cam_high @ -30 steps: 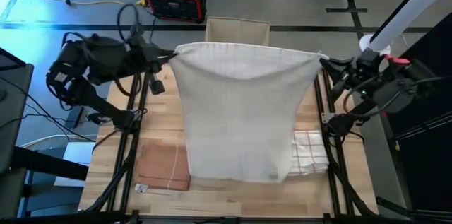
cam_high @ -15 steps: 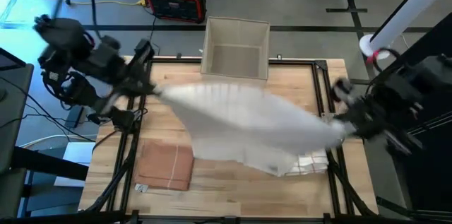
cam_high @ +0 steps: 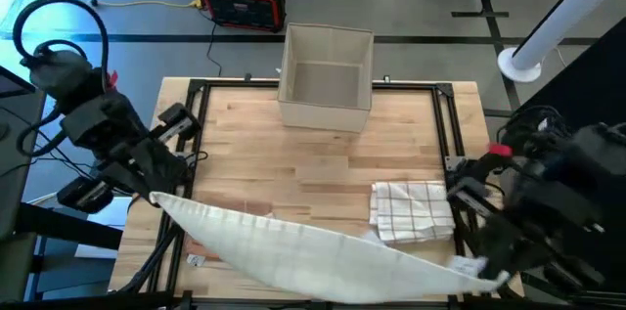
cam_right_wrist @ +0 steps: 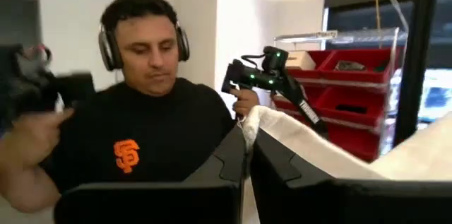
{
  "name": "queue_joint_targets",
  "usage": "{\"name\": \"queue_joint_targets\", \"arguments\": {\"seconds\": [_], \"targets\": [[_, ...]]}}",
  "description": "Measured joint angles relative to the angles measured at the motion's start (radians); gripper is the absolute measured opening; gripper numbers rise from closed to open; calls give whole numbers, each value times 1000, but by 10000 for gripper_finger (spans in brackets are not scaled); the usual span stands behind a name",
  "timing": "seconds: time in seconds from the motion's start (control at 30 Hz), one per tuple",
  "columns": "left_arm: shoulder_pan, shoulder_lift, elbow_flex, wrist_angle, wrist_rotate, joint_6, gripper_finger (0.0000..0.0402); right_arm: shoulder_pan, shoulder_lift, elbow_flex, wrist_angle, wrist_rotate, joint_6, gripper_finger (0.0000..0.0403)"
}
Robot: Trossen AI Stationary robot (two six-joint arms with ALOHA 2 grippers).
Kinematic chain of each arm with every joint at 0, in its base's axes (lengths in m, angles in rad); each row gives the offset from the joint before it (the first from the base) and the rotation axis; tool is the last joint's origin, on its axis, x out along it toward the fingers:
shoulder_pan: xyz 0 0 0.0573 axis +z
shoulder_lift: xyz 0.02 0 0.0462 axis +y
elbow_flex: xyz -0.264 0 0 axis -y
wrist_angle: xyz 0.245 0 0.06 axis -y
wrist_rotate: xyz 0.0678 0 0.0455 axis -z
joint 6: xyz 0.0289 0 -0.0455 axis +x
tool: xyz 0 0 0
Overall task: Fold towel
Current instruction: Fold the left white towel
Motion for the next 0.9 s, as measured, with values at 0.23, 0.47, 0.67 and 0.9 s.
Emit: {"name": "queue_joint_targets", "arguments": {"seconds": [0.23, 0.47, 0.67, 0.9], "targets": [[-11, -12, 33, -21, -177, 121, 1, 150, -19, 24, 63, 495, -363, 0], [25, -42, 36, -273, -545, 283, 1, 143, -55, 26, -12, 1234, -309, 0], [159, -32, -67, -372, -621, 253, 1, 16, -92, 25, -666, 1356, 336, 0], [360, -28, -242, -436, -666, 307, 1, -116, -120, -54, -977, 1275, 669, 0]]}}
